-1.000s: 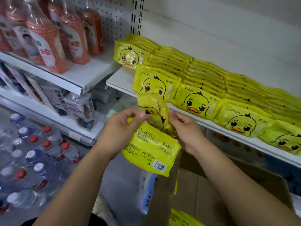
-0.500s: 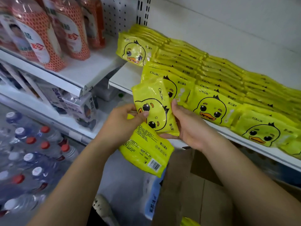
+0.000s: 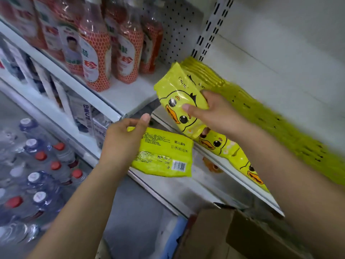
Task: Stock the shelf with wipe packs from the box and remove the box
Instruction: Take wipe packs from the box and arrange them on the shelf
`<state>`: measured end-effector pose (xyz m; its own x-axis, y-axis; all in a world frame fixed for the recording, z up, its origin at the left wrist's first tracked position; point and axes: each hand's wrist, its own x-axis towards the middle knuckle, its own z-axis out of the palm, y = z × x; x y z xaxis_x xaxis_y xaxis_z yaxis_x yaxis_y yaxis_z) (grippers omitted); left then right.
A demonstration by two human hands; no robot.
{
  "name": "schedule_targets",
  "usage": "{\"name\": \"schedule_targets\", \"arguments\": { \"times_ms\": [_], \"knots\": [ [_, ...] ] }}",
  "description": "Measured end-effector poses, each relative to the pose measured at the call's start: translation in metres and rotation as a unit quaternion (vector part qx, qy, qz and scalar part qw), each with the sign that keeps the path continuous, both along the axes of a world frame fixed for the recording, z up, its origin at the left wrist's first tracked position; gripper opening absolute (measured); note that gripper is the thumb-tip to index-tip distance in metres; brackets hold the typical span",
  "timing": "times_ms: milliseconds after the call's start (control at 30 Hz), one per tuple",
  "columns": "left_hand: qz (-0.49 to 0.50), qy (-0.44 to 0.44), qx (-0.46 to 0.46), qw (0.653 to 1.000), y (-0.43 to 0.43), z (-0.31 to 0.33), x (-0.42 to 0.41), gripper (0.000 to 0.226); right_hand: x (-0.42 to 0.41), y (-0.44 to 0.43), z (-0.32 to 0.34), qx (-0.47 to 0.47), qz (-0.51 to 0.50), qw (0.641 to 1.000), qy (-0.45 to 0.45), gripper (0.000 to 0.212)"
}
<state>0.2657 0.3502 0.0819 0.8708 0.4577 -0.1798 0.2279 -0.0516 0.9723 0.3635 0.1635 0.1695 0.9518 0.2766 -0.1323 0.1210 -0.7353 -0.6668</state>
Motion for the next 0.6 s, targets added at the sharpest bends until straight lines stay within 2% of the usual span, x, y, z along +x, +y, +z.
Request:
{"name": "schedule_targets", "arguments": {
  "times_ms": [133,233,367,467,600],
  "knots": [
    [0.129,-0.005,-0.053,0.990,0.014,-0.013,0.010,0.038,0.054,0.027,0.016,-0.032,0.017,0.996,-0.077,0.035],
    [0.206,-0.010,-0.096,0.974,0.015,-0.012,0.015,0.034,0.090,0.043,0.019,-0.098,0.021,0.990,-0.100,0.041],
    [0.245,-0.013,-0.142,0.959,0.011,-0.010,0.021,0.034,0.120,0.053,0.010,-0.210,0.027,0.974,-0.080,0.042],
    [0.256,-0.007,-0.172,0.951,0.010,-0.014,0.025,0.035,0.133,0.047,-0.001,-0.257,0.019,0.965,-0.055,0.047],
    [0.249,-0.010,-0.181,0.952,0.009,-0.019,0.030,0.037,0.139,0.033,-0.011,-0.315,0.043,0.942,-0.110,0.062]
  ]
}}
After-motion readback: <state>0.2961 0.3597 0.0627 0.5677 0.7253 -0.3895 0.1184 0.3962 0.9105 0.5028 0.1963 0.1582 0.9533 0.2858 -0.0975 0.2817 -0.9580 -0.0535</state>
